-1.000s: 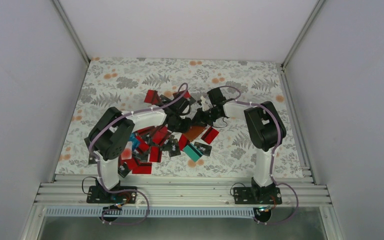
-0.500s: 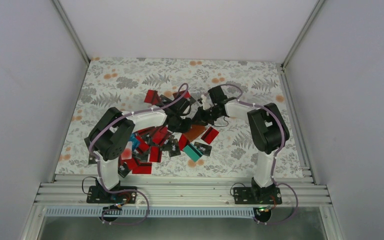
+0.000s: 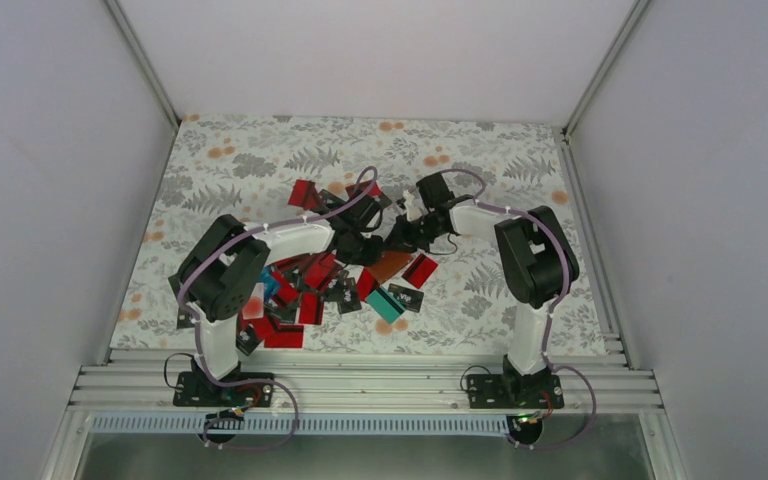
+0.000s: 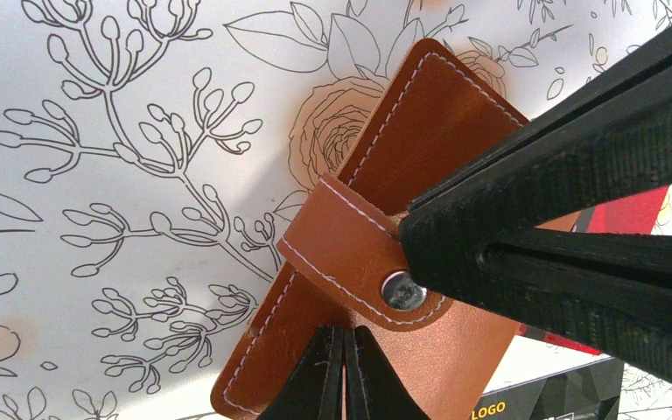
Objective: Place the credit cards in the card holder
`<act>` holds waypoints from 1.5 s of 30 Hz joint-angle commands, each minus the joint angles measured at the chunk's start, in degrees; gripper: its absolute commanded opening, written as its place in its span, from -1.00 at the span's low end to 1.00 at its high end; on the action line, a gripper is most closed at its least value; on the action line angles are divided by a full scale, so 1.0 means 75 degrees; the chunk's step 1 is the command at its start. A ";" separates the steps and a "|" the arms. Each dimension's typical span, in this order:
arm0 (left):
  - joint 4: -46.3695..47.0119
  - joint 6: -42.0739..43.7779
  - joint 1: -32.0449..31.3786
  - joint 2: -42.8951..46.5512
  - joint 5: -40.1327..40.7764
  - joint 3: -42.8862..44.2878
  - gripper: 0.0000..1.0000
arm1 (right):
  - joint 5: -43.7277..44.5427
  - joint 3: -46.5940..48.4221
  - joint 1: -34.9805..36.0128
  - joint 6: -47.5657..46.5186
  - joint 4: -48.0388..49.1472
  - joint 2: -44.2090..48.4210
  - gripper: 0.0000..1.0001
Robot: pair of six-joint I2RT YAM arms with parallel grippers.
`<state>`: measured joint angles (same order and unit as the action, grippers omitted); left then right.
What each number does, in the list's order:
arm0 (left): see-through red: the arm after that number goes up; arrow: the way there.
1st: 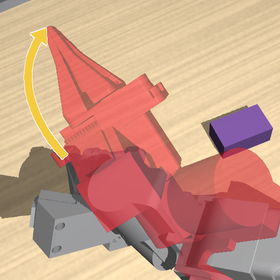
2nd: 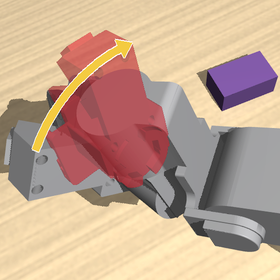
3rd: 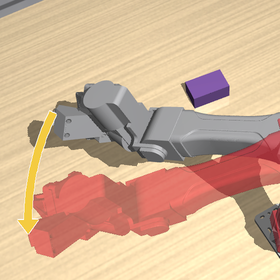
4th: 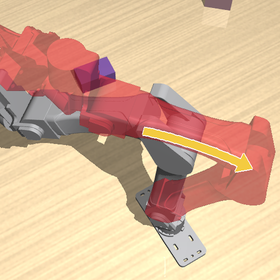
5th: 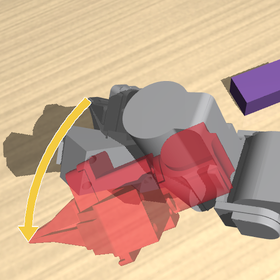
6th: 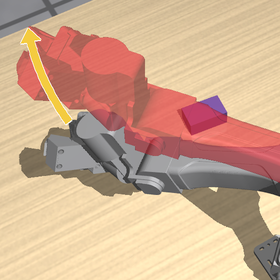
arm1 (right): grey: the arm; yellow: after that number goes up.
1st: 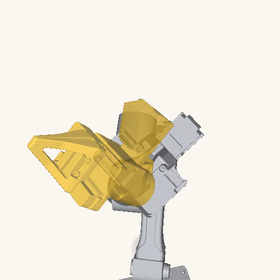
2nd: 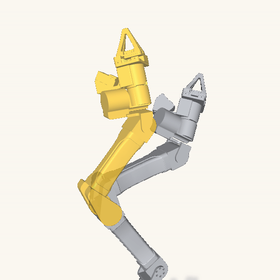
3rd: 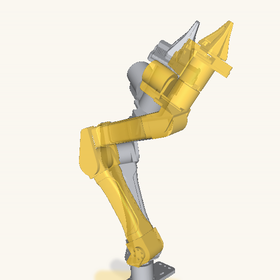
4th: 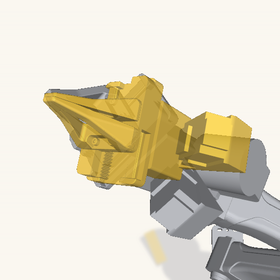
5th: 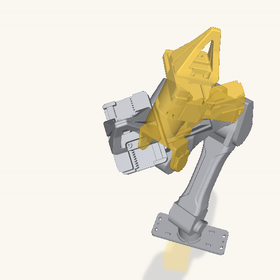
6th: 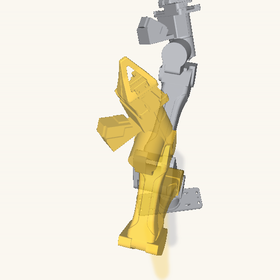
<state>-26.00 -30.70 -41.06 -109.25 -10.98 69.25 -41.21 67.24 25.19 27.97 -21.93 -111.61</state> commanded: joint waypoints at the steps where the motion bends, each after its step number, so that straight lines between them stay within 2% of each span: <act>1: -0.0371 -0.0062 -0.0036 -0.0365 0.0374 -0.0113 -0.90 | 0.0217 -0.0115 0.0087 -0.0061 0.0067 0.0025 -0.91; 17: -0.0402 -0.0062 -0.0049 -0.0398 0.0376 -0.0091 -0.90 | 0.0310 -0.0438 0.0084 0.0034 0.0317 -0.0073 -0.91; 32: -0.0348 -0.0038 -0.0080 -0.0403 0.0340 -0.0060 -0.90 | 0.0887 -0.0570 0.0097 0.0075 0.0441 -0.0415 -0.91; 45: -0.0362 -0.0032 -0.0086 -0.0457 0.0350 -0.0020 -0.90 | 0.0823 -0.0727 0.0207 0.0092 0.0437 -0.0112 -0.91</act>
<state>-26.28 -30.70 -41.50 -109.45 -10.50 69.54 -38.94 64.36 25.23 28.47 -18.00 -111.92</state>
